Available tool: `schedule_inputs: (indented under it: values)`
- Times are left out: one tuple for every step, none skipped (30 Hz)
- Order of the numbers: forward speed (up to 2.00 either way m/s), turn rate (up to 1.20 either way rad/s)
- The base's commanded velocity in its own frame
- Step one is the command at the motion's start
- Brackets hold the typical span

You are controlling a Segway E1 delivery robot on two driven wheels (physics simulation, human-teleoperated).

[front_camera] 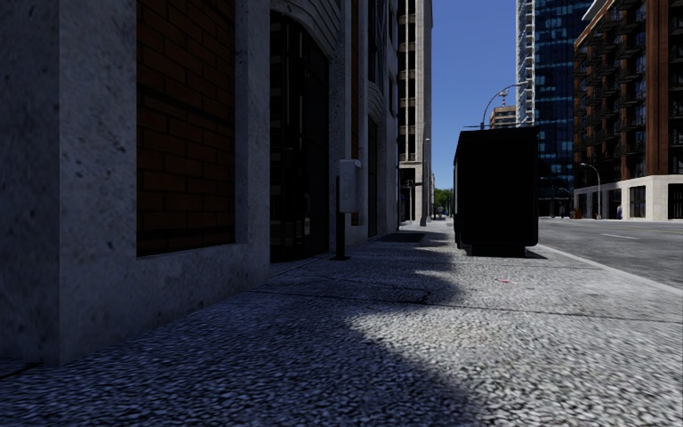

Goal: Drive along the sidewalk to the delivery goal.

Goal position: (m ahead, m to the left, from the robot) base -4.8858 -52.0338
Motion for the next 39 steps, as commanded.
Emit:
schedule_inputs:
  values:
    - [0.00, 0.00]
    - [0.00, 0.00]
    - [0.00, 0.00]
    - [0.00, 0.00]
    - [0.00, 0.00]
    - [0.00, 0.00]
    - [0.00, 0.00]
    - [0.00, 0.00]
    - [0.00, 0.00]
    - [0.00, 0.00]
    - [0.00, 0.00]
    - [0.00, 0.00]
    - [0.00, 0.00]
    - [0.00, 0.00]
    - [0.00, 0.00]
    - [0.00, 0.00]
    - [0.00, 0.00]
    - [0.00, 0.00]
    - [0.00, 0.00]
    - [0.00, 0.00]
    - [0.00, 0.00]
    - [0.00, 0.00]
    - [0.00, 0.00]
    - [0.00, 0.00]
    - [0.00, 0.00]
    - [0.00, 0.00]
    - [0.00, 0.00]
    - [0.00, 0.00]
    - [0.00, 0.00]
    - [0.00, 0.00]
    - [0.10, 0.00]
    - [0.27, 0.00]
    - [0.42, 0.00]
    - [0.42, 0.00]
    - [0.48, 0.00]
    - [0.51, 0.00]
    - [0.52, 0.00]
    - [0.52, 0.00]
    - [0.52, 0.00]
